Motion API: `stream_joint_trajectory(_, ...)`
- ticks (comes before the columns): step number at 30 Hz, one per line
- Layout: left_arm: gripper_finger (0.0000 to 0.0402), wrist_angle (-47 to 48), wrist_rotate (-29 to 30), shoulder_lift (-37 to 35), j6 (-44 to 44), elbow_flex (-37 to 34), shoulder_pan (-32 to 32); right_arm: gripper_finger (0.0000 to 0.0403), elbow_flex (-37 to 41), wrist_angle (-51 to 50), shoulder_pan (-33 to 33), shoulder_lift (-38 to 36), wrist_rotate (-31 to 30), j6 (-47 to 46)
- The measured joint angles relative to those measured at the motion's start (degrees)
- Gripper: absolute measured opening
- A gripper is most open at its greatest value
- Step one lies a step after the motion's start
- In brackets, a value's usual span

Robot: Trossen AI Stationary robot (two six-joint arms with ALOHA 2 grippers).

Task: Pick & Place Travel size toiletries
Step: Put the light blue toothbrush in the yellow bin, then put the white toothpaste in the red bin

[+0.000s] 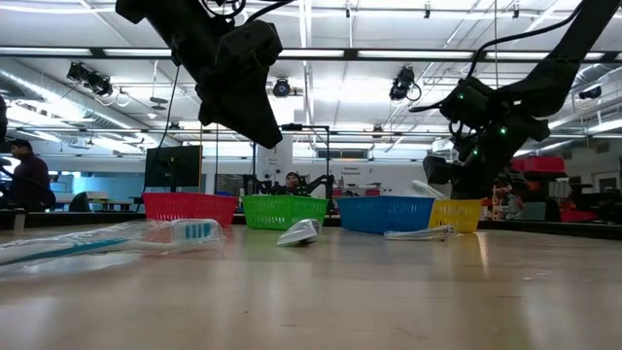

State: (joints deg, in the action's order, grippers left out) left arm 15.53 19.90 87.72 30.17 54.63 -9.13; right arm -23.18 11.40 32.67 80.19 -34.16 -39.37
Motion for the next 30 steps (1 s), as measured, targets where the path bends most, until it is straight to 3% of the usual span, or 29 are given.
stream_joint_trajectory(17,0.0112,0.0,0.0,0.0,1.0,0.0,0.0,0.0080,0.0,-0.9,0.0,-1.9,2.9,3.9)
stream_joint_trajectory(30,0.0112,0.0,-0.2,0.0,5.8,0.0,0.0,0.0087,-0.2,-8.3,-0.5,-14.1,6.3,9.6)
